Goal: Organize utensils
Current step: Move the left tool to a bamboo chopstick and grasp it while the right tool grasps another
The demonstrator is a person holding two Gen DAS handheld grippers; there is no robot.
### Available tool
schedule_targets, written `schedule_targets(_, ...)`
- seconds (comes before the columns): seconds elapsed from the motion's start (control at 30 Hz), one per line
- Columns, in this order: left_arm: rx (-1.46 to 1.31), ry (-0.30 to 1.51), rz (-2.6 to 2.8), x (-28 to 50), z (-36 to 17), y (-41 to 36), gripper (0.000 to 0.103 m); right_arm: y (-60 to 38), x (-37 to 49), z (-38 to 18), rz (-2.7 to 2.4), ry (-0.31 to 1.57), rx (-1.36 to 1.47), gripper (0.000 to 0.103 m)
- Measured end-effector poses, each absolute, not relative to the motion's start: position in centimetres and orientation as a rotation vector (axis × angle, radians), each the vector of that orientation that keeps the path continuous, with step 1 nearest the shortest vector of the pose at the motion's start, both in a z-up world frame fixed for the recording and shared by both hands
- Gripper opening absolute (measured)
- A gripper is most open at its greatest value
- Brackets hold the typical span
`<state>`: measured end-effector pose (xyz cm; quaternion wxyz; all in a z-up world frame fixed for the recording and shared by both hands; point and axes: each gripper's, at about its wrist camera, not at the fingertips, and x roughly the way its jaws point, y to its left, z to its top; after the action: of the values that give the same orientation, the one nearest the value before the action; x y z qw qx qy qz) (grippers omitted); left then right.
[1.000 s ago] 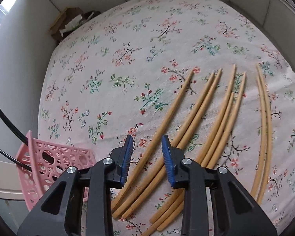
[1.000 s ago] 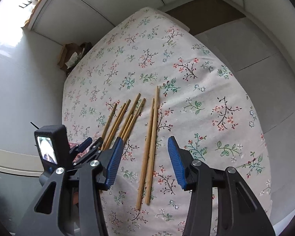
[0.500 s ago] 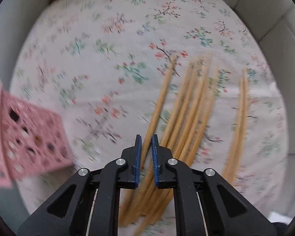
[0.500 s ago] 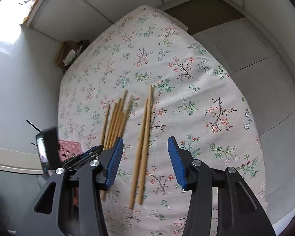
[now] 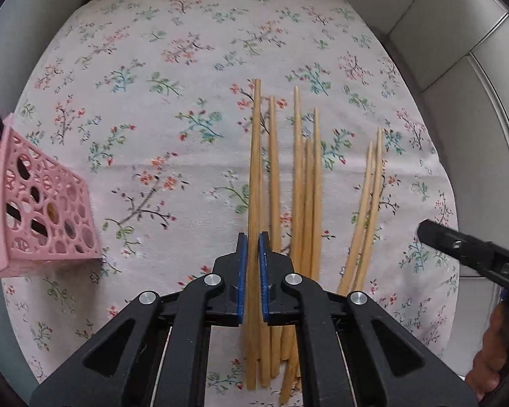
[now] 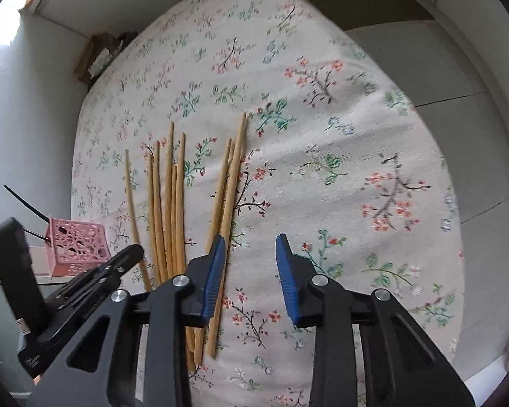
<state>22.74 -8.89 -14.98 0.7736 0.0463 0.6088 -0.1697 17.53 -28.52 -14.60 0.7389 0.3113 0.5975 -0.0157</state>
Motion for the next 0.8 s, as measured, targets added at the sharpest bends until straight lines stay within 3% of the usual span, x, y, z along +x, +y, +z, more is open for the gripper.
schedule_targets(0.23,0.083,1.254,-0.395,22.2,-12.9,-7.9,0.006,-26.5,19.6,-15.9,-0.013,1.345,0.637,0.030)
schedule_targets(0.37,0.084,1.203,-0.413,21.4,-11.2,-7.7,0.006,-25.6,20.5,-16.7,-0.014,1.358,0.589,0.020)
schedule_targets(0.67,0.069,1.108,-0.449,20.7,-8.9,-8.4,0.006,-23.3,21.8,-16.4,-0.031,1.341,0.446,0.018)
schedule_targets(0.8,0.078,1.066,-0.464,19.9,-7.8,-8.4,0.006,-22.2,21.9,-16.3,-0.029,1.354,0.424,0.007)
